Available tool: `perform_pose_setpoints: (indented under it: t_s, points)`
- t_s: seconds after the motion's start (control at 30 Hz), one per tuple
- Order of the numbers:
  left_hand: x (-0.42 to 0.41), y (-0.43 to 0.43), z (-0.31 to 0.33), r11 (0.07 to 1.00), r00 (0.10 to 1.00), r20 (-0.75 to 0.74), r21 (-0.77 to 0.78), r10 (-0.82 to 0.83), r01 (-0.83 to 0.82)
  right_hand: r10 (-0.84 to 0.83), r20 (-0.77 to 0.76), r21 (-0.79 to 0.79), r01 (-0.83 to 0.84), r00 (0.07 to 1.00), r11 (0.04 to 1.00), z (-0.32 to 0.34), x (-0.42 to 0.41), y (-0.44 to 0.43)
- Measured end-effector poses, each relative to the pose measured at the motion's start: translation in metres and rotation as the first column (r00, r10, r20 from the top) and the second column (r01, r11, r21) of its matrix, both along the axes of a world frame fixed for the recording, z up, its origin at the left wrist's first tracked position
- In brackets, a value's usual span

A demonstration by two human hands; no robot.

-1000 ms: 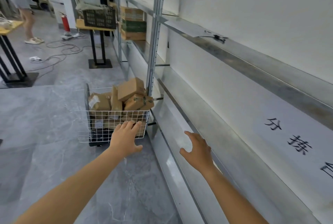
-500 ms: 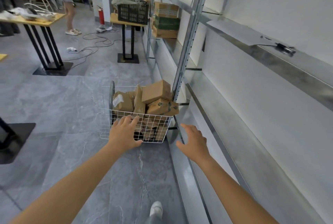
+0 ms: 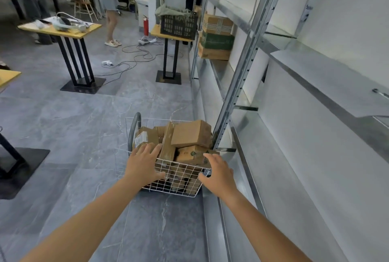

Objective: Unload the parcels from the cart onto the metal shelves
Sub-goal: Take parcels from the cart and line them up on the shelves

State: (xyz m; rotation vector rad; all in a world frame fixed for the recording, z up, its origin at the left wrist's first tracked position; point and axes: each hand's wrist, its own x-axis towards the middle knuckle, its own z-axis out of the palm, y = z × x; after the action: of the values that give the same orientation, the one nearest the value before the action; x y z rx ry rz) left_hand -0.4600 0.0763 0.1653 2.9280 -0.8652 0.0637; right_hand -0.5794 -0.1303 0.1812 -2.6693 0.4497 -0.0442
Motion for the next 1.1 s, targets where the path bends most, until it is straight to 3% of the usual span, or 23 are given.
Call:
perform_pose_setpoints:
  t_s: [0.5,1.1]
  points:
    - [0.091,-0.048,-0.02,1.0,0.997,-0.076,-0.01,0.001,-0.002,0.003,-0.038,0.037,-0.001,0.999,0.999,-0.021,0.098,-0.056]
    - [0.276,-0.083,-0.067,0.999,0.975,-0.222,-0.038,-0.013,0.005,-0.104,-0.176,0.076,0.119,0.979,0.99,-0.055,0.276,-0.071]
